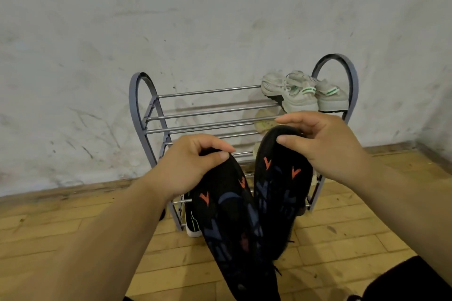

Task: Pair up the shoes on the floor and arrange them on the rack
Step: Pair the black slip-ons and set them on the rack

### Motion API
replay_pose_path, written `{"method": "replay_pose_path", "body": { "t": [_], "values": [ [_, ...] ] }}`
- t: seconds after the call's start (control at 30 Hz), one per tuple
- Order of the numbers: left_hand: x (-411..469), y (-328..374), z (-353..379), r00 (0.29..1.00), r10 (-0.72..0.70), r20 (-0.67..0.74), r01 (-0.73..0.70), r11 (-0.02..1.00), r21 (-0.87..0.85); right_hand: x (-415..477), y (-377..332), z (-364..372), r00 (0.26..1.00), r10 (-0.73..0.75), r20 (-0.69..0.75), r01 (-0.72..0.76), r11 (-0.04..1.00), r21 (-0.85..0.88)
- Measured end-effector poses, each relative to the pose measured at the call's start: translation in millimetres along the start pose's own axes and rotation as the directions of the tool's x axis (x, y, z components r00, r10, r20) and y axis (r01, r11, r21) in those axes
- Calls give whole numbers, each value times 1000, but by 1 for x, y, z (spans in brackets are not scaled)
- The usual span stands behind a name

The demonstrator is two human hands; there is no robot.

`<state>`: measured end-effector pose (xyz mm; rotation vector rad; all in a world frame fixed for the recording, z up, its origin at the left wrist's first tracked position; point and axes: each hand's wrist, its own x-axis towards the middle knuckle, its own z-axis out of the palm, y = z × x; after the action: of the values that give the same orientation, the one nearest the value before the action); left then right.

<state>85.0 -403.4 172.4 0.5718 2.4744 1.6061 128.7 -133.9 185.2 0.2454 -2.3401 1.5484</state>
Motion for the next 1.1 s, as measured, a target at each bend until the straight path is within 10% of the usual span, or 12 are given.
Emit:
{"method": "replay_pose_path", "body": {
  "t": [0.63, 1.1],
  "values": [
    [10, 22, 48, 996, -74, 42, 75, 997, -30, -5, -11, -11, 1000, -16, 11, 16, 1000, -22],
    [-18, 43, 48, 979, 189, 78, -194, 978, 72, -4, -12, -15, 1000, -4, 20, 2, 998, 64]
  ]
}}
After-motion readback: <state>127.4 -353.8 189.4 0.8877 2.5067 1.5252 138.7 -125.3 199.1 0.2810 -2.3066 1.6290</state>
